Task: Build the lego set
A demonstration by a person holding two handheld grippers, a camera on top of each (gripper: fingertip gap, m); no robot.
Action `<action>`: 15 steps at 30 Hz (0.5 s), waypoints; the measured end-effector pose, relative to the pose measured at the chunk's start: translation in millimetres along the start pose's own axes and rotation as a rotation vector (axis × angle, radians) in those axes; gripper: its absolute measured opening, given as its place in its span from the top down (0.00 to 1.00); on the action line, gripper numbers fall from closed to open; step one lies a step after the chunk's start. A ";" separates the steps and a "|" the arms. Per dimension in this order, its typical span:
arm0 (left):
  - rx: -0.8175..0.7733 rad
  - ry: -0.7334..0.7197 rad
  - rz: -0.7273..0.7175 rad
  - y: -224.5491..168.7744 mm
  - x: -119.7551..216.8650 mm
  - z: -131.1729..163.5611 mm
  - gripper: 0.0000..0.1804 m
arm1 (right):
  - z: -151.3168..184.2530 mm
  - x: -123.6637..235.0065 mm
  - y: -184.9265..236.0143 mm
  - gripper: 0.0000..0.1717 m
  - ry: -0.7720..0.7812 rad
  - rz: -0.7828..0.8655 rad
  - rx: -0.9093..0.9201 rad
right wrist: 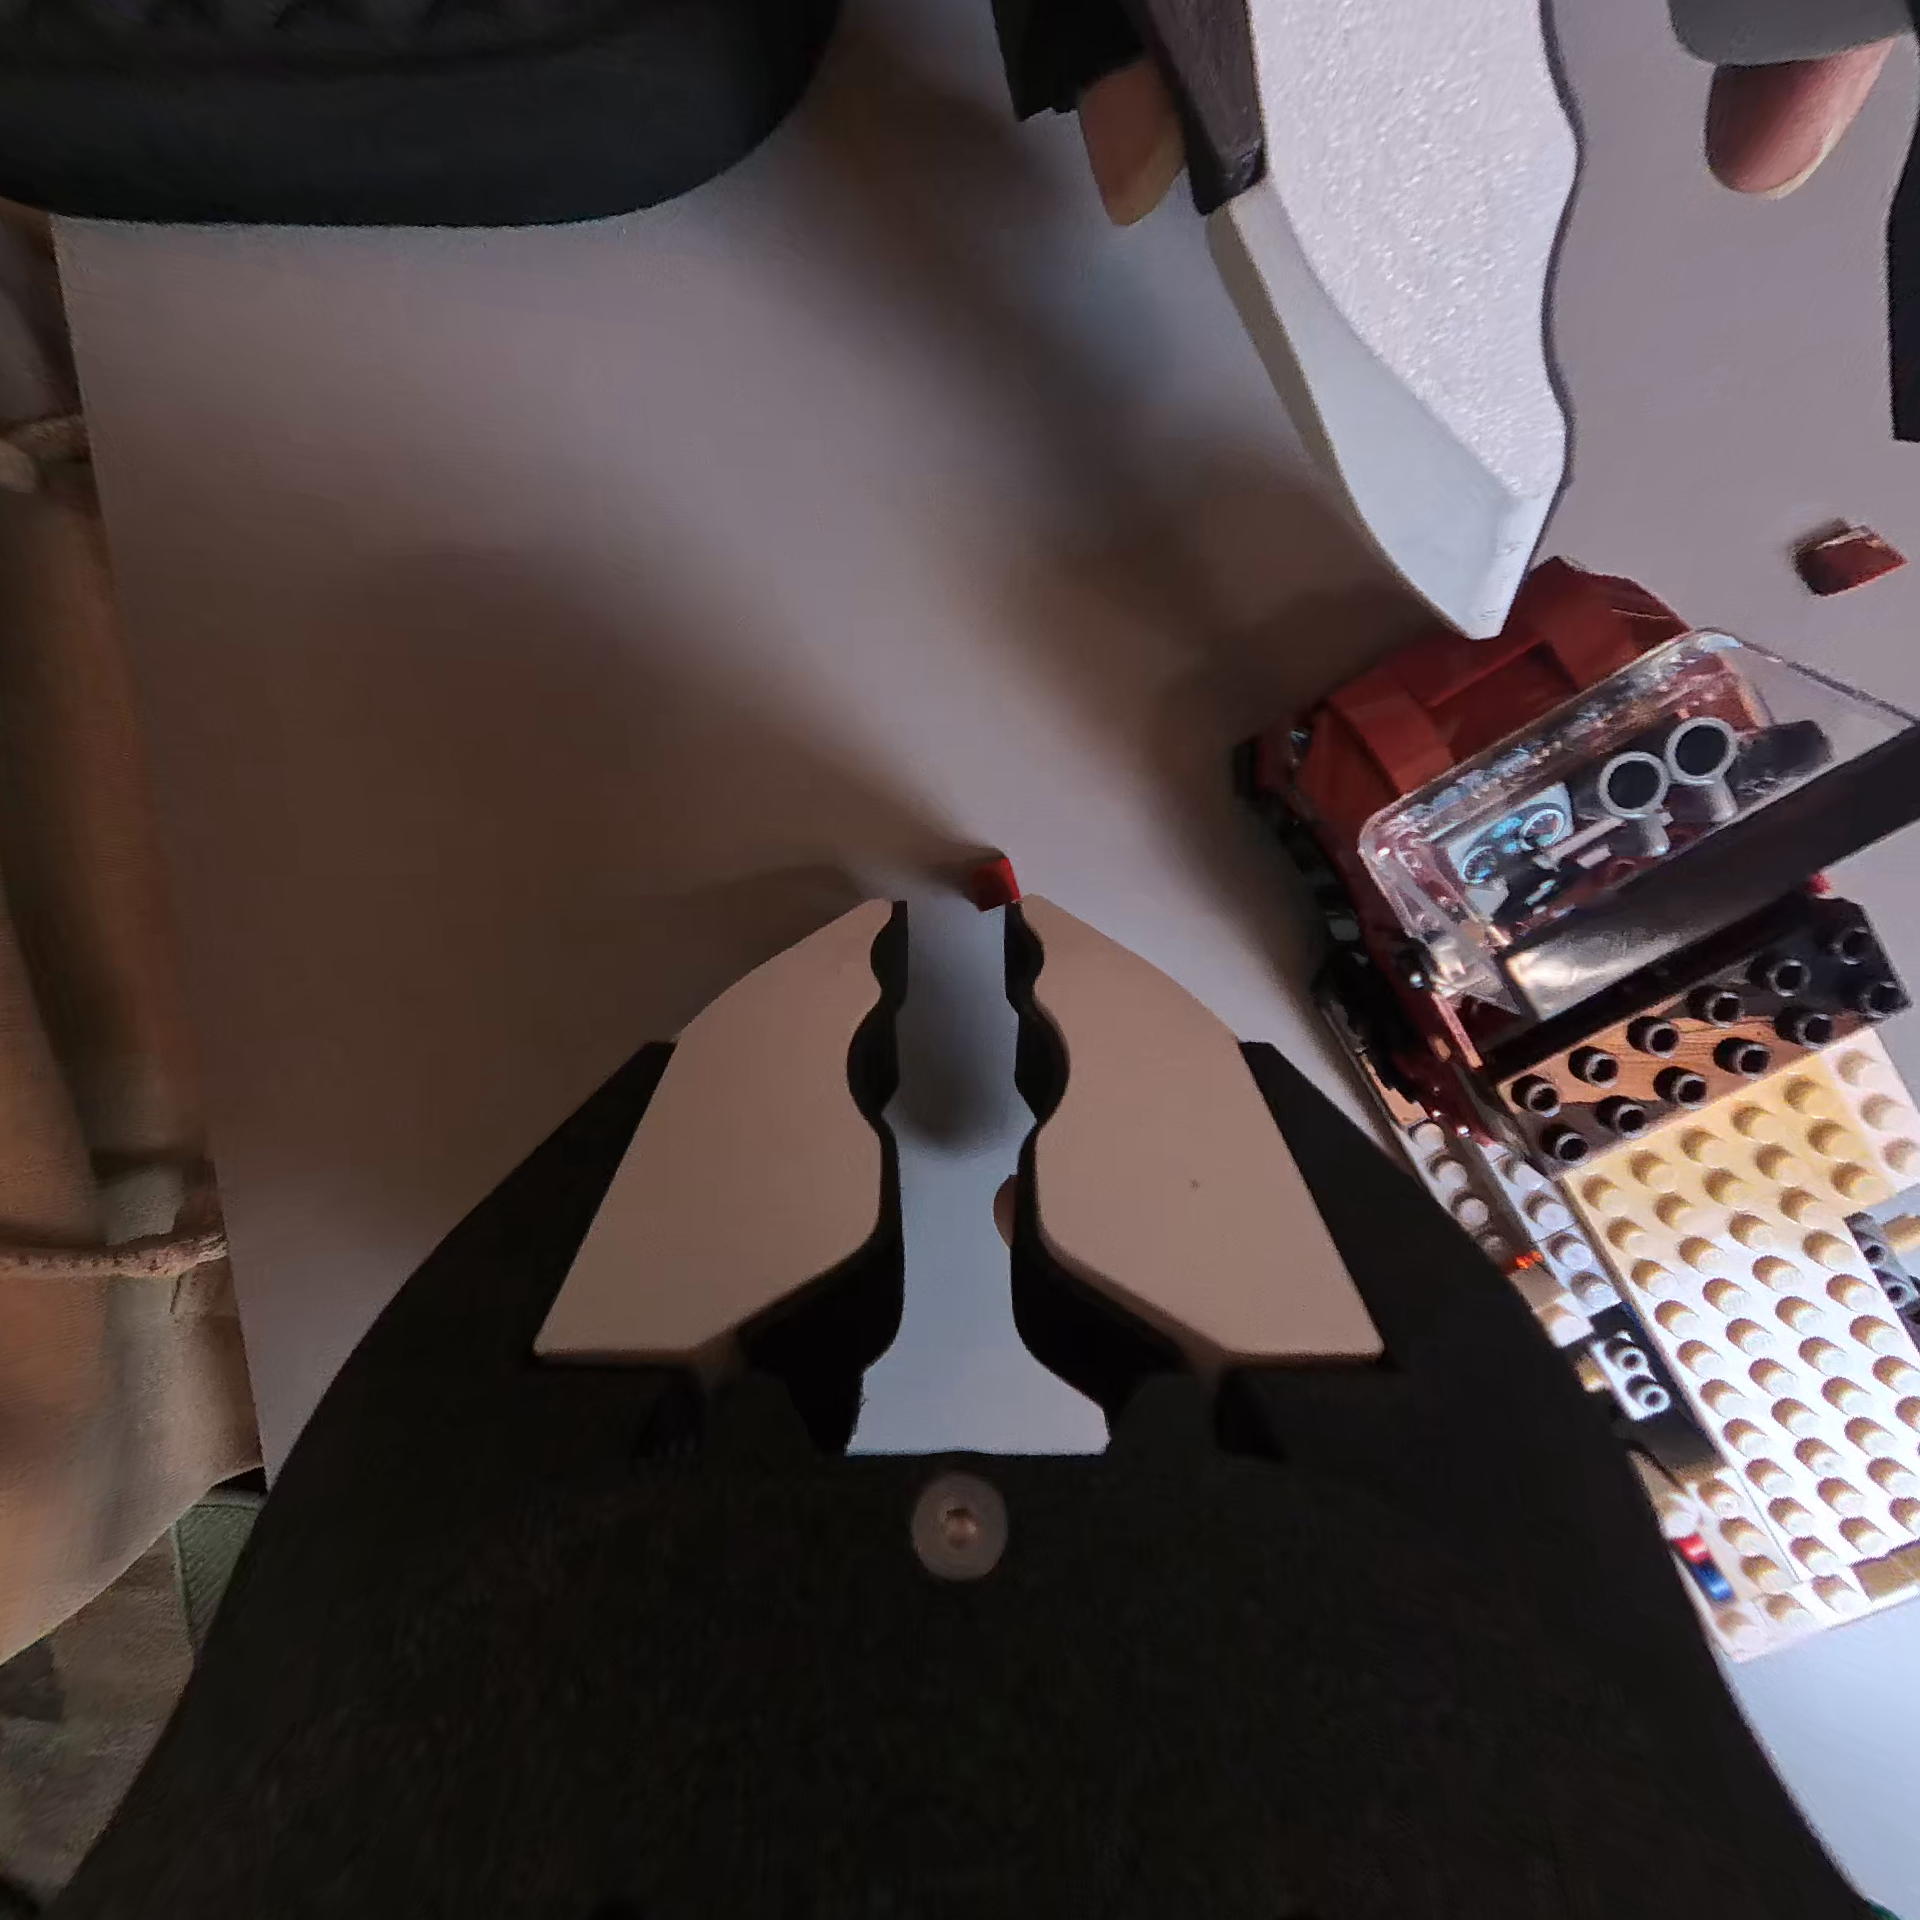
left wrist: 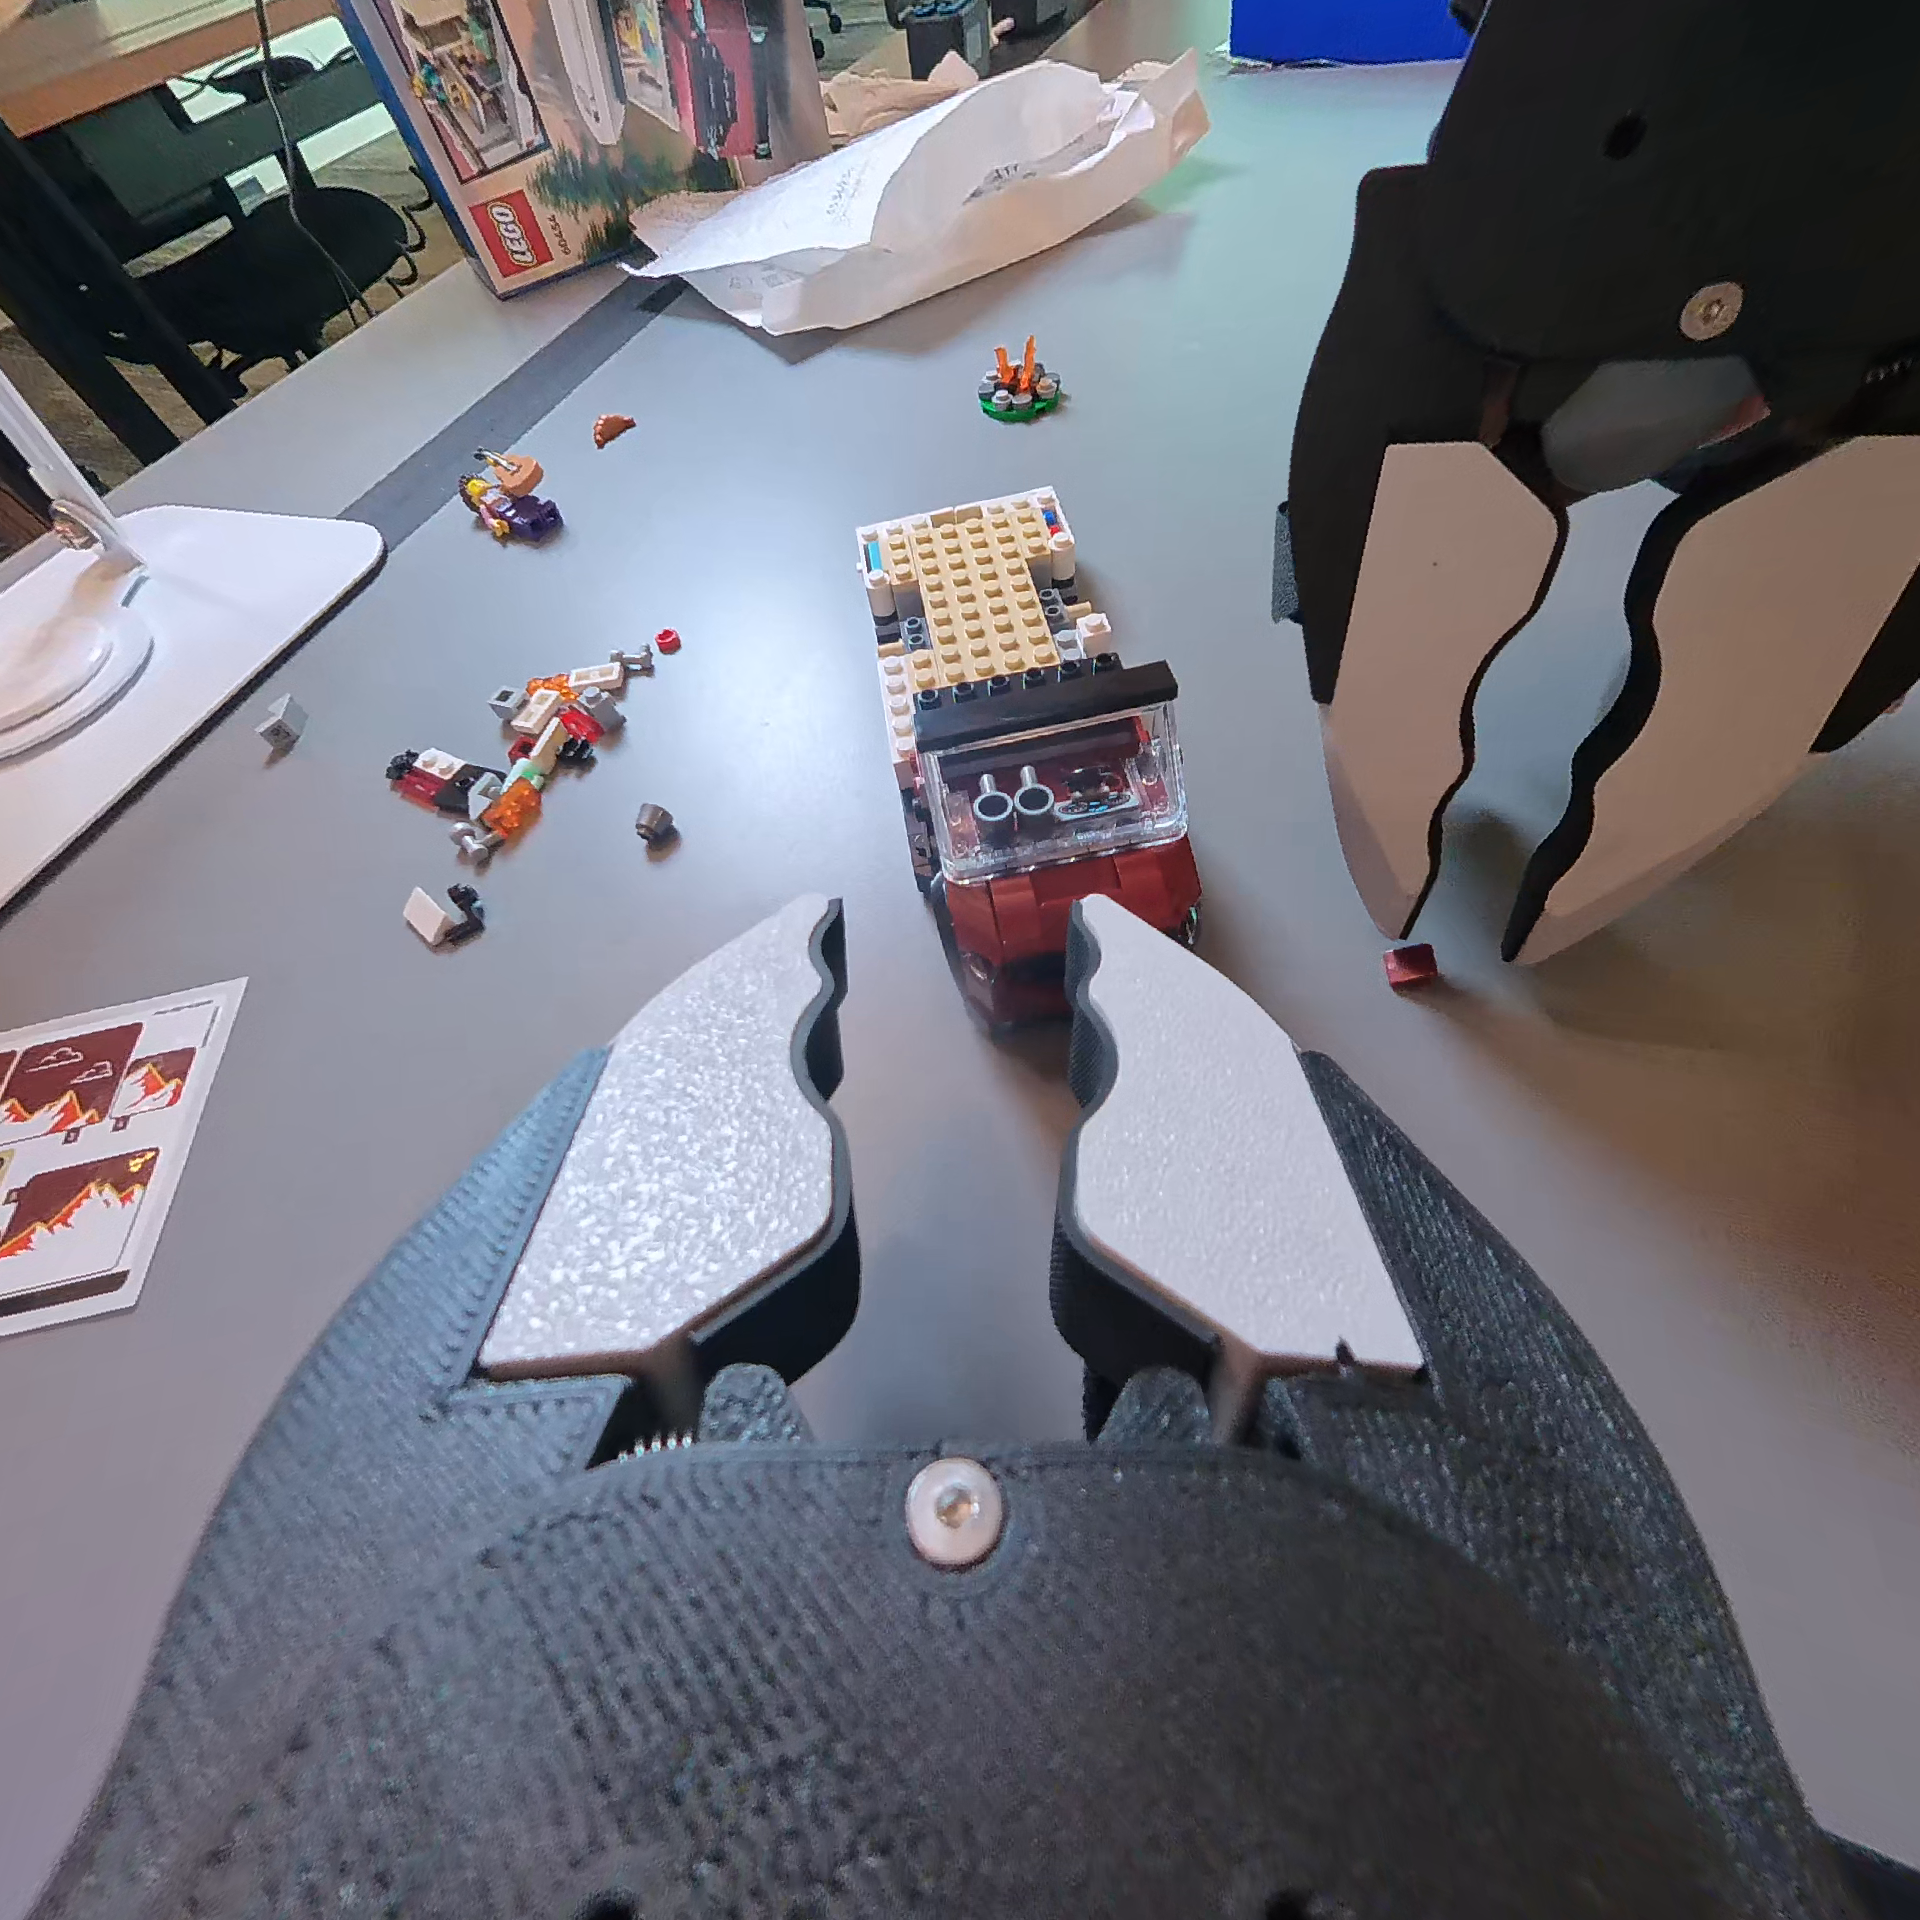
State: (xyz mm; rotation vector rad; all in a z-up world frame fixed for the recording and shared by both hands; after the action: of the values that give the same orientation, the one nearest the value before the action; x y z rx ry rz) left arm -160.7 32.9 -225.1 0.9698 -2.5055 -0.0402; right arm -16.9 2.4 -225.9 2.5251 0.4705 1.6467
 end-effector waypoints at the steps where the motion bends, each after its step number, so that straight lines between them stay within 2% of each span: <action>1: 0.000 -0.001 0.001 -0.2 0.1 -0.2 0.78 | 0.1 0.2 -1.0 0.90 -0.003 -0.003 -0.003; 9: -0.006 0.001 0.006 -1.1 0.0 -0.2 0.78 | -0.2 -4.4 -0.9 0.90 0.000 -0.021 0.001; 15: -0.008 0.008 0.007 -1.0 -0.9 1.2 0.78 | -13.9 -11.9 0.9 0.89 0.010 -0.074 0.061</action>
State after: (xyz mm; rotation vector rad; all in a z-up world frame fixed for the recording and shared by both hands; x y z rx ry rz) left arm -159.9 32.6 -226.7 0.9566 -2.4994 -0.0444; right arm -33.8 -3.4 -230.4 2.5097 0.6168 1.6436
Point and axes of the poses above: each gripper's, where its closed fingertips meet, x back along the fingers, z out of its underside, y = z × x across the jaws, the point moved 8 cm from there along x, back along the fingers, and after that the axes turned 9 degrees about -z, right-handed, at the moved point
